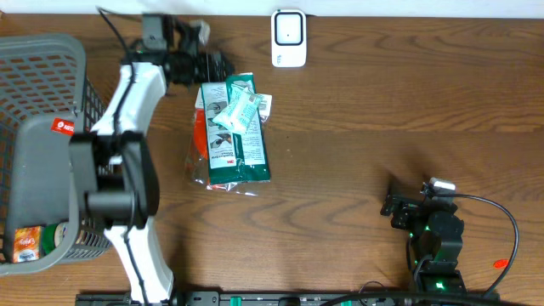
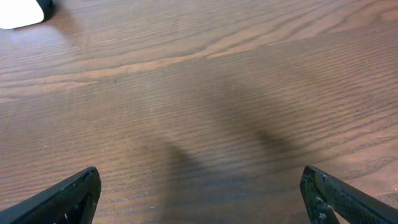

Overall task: Scan the item barcode
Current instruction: 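Move the open left gripper back into the basket, then close the left gripper on the red Nescafe stick's end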

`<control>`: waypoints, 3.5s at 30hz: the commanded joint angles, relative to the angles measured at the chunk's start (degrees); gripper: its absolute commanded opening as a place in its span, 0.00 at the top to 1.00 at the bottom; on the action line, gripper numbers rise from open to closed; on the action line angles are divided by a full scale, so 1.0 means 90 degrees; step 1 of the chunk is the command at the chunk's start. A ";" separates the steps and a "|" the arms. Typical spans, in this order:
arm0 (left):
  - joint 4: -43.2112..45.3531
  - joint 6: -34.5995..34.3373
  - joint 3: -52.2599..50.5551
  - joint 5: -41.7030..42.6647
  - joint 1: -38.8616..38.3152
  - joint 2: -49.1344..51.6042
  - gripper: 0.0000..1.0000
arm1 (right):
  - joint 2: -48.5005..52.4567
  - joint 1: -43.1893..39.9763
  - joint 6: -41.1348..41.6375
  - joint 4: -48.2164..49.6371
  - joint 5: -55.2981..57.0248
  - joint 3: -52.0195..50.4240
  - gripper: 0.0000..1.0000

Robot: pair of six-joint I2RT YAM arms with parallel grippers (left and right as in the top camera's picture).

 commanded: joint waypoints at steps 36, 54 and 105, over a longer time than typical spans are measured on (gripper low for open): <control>-0.3837 -0.4313 0.0158 -0.8174 0.2392 -0.3565 0.10 | 0.0002 0.0017 0.0189 0.0044 0.0075 -0.0010 0.01; -0.3733 -0.5197 0.0158 -0.6912 0.2526 -0.1185 0.05 | 0.0002 0.0017 0.0189 -0.0049 0.0080 -0.0010 0.01; -0.2261 -0.4333 -0.0002 -0.5404 0.2919 0.1013 0.04 | 0.0002 0.0017 0.0185 -0.0223 0.0083 -0.0010 0.01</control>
